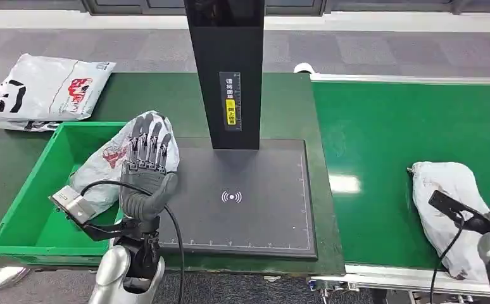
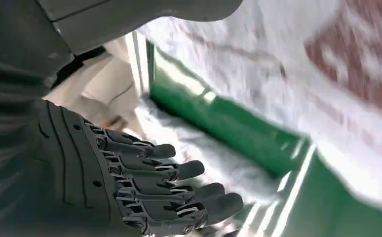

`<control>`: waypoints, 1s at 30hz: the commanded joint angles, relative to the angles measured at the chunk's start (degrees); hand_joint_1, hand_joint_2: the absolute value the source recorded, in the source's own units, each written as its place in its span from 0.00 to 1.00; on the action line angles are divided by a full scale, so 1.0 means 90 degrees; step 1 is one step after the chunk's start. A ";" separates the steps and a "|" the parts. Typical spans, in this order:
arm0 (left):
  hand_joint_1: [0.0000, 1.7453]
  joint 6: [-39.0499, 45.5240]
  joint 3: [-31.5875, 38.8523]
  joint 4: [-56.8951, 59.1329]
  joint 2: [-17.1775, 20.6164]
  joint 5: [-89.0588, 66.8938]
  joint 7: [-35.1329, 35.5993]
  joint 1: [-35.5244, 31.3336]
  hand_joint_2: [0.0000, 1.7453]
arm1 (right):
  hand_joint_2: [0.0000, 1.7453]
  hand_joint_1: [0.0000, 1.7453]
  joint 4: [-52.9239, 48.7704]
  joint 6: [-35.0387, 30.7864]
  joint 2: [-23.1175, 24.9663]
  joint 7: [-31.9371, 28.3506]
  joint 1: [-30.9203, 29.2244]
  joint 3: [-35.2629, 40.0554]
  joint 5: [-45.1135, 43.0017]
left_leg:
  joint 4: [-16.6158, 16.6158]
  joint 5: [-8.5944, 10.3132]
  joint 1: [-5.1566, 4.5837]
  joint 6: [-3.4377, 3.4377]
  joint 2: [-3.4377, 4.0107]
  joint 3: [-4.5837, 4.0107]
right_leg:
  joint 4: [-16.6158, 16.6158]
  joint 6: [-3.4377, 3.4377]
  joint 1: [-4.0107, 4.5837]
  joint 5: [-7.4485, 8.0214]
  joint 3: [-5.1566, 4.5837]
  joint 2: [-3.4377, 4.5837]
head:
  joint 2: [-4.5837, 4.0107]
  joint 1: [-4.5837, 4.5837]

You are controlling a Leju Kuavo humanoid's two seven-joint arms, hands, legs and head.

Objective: Moved the parcel from conveyor to table for the left to box.

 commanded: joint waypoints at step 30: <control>0.00 -0.0024 0.0085 0.0552 0.0210 0.0288 -0.0179 0.0030 1.00 | 1.00 1.00 -0.0766 0.1278 -0.0624 -0.1658 0.1645 0.4555 -0.2638 | -0.0007 -0.0084 0.0054 0.0004 0.0148 0.0102 | -0.0042 -0.0004 0.0061 -0.0020 0.0135 0.0144 | 0.0000 0.0000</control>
